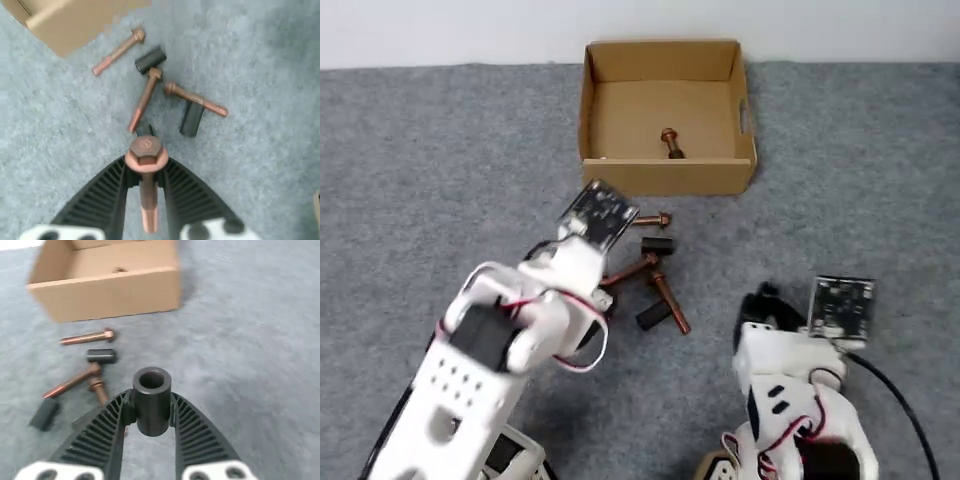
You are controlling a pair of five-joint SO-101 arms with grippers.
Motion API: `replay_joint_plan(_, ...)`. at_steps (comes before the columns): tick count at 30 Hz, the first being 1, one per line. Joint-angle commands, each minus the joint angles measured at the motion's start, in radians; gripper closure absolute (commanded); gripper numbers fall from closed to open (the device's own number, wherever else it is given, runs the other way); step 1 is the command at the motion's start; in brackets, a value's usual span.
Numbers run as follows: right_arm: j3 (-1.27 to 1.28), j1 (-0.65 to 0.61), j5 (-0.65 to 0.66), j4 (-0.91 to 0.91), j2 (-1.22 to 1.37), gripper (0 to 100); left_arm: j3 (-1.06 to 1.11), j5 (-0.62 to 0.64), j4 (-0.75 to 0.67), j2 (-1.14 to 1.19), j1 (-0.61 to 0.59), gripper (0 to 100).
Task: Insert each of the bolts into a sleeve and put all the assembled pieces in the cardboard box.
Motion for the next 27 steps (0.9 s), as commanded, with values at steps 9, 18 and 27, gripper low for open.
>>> replay_joint_plan(9,0.086,-0.332,0.015,-0.177,-0.002,99.1,0.43,0.069,-0.345,-0.677,0.0,100)
replay_joint_plan(18,0.115,-0.545,0.038,-0.18,-0.001,99.1,0.541,0.453,-0.384,-0.948,0.008,100)
replay_joint_plan(27,0.158,-0.656,0.169,-0.182,-0.001,99.1,0.547,0.545,-0.512,-0.937,0.012,100)
